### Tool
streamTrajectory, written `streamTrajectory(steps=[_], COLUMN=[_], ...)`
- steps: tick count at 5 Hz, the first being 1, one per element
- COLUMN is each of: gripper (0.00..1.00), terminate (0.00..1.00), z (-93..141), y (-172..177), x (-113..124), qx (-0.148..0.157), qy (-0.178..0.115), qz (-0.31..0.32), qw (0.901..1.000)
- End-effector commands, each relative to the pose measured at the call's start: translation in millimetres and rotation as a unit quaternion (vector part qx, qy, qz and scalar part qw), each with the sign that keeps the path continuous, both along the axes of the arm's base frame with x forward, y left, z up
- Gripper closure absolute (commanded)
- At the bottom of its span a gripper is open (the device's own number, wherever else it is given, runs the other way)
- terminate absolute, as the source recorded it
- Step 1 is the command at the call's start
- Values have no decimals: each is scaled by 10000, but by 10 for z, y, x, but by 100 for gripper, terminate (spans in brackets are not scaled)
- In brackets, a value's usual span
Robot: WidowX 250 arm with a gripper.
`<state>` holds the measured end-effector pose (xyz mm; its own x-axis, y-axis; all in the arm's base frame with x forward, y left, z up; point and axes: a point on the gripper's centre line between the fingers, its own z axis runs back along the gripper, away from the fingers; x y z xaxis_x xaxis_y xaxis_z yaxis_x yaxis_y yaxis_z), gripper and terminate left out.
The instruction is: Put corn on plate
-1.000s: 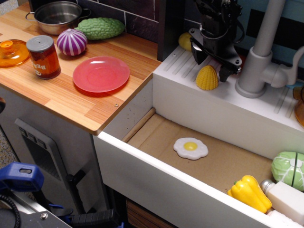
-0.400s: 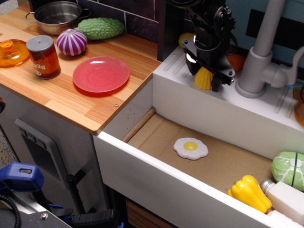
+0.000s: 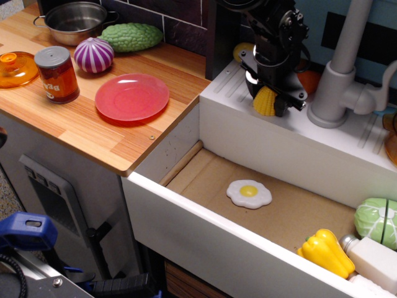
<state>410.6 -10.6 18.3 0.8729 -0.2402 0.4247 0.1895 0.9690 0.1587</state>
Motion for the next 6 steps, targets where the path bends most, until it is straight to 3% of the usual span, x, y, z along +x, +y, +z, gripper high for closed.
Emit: streamTrajectory(steps=[1, 2, 3, 4, 6], gripper=[100, 100, 100, 100, 100], terminate=[0, 0, 0, 0, 0], z=[681, 720, 671, 597, 314], y=[228, 500, 865, 1138, 1389], x=[-278, -559, -697, -672, -571], qx=[411, 638, 863, 944, 826], qy=[-118, -21, -133, -252, -351], qz=[100, 300, 656, 825, 639], qw=[9990, 9975, 9940, 9918, 9939])
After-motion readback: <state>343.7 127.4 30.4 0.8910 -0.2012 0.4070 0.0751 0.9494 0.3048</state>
